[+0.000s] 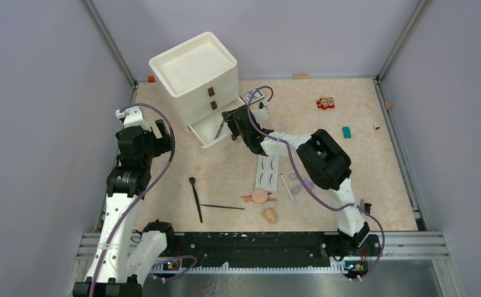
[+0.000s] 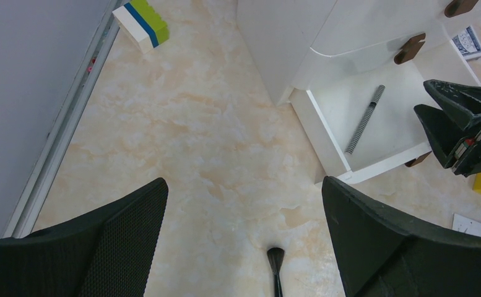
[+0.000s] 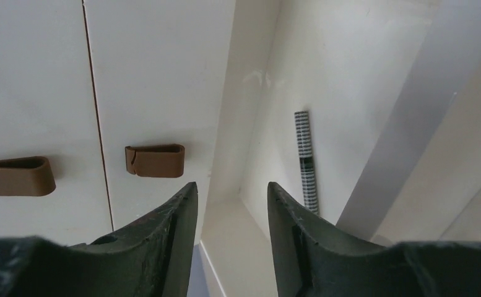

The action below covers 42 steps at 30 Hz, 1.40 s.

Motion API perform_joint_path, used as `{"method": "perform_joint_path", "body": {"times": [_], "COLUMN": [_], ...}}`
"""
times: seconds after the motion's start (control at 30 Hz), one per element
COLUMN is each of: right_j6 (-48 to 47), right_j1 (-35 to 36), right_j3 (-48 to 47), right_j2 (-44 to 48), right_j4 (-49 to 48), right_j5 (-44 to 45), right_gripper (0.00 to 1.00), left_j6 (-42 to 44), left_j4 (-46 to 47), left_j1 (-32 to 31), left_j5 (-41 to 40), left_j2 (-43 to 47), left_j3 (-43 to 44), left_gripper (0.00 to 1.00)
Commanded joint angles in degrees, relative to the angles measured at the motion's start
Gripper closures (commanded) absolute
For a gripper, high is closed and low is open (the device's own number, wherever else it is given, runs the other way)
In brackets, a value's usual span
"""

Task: Organize the makeup
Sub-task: Place the makeup brush in the drawer, then pick up the makeup brush from the center of the board.

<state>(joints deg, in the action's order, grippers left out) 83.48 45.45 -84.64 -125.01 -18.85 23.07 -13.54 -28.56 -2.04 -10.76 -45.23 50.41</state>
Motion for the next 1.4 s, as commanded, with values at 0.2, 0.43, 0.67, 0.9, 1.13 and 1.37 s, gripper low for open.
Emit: {"method": "perform_joint_path", "body": {"times": [0.2,0.43,0.67,0.9,1.13,1.37], "right_j6": [-20.0,-45.9,-62.7,-75.5,-81.9,-82.6], "right_j1": [-0.5,-0.7,-0.3,0.1,6.6,15.6], "right_j3": [9.8,19.1,28.4,31.2,31.8,30.7], "right_j2": [11.3,23.0,34.1,41.9,40.4,34.3], "right_j4": [-14.9,-20.7,-12.5,0.1,11.2,11.7], "right_j5": [2.2,-7.4,-13.7,-22.1,-31.0,-38.6], "right_gripper": [0.56,0.58,0.60,0.59,0.59,0.59], "left_j6": [0.1,0.1,-0.2,-0.1,-0.2,-0.2], "left_j4": [1.9,2.1,1.8,2.0,1.9,1.9], "left_j1": [0.0,0.0,0.0,0.1,0.2,0.4], "left_j5": [0.6,1.3,0.3,1.2,1.1,1.2], "left_j2": [0.7,0.3,0.9,0.1,0.1,0.1], "left_j3": [0.0,0.1,0.4,0.3,0.4,0.3], "left_gripper": [0.01,0.01,0.01,0.01,0.01,0.01]}}
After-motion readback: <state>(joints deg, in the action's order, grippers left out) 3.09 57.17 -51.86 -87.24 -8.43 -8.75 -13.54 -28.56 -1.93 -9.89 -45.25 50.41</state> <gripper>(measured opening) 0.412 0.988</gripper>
